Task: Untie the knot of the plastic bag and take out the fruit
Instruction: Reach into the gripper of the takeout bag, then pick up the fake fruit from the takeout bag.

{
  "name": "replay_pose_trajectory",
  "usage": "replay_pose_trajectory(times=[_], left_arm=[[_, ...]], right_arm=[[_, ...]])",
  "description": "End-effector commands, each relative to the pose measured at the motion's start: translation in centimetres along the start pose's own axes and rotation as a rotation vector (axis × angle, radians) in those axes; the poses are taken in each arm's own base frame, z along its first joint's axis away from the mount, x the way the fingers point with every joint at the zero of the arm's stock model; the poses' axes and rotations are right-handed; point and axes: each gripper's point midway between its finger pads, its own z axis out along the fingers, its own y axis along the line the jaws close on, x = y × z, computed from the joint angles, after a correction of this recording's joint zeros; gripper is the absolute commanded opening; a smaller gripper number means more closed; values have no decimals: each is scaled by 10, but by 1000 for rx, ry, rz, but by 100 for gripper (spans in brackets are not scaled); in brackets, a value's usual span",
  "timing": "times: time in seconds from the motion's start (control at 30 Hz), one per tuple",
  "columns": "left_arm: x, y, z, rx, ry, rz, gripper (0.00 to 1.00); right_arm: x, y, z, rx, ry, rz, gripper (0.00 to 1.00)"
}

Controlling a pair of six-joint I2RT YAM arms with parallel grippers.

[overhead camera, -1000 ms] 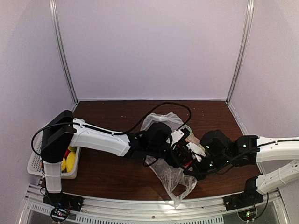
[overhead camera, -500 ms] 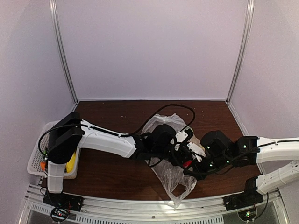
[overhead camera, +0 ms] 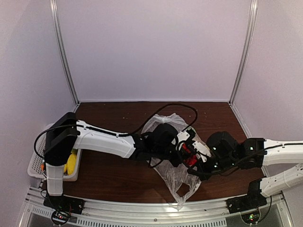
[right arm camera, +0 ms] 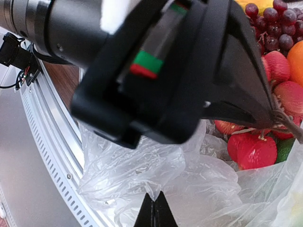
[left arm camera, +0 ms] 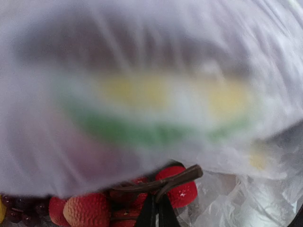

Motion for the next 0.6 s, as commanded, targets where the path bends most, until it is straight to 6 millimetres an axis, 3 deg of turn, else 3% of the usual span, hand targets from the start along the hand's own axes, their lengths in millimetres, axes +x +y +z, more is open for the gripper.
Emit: replay_pose_trajectory(times=[0.0,0.57], left_arm=[[-12,-3,-23,-16,-30,12,0],[-36,-10,-76,-17,-135,0,0]], right_arm=[[-6,-9,-9,54,-53,13,0],[-1,-9,-7,40,-52,31,0]])
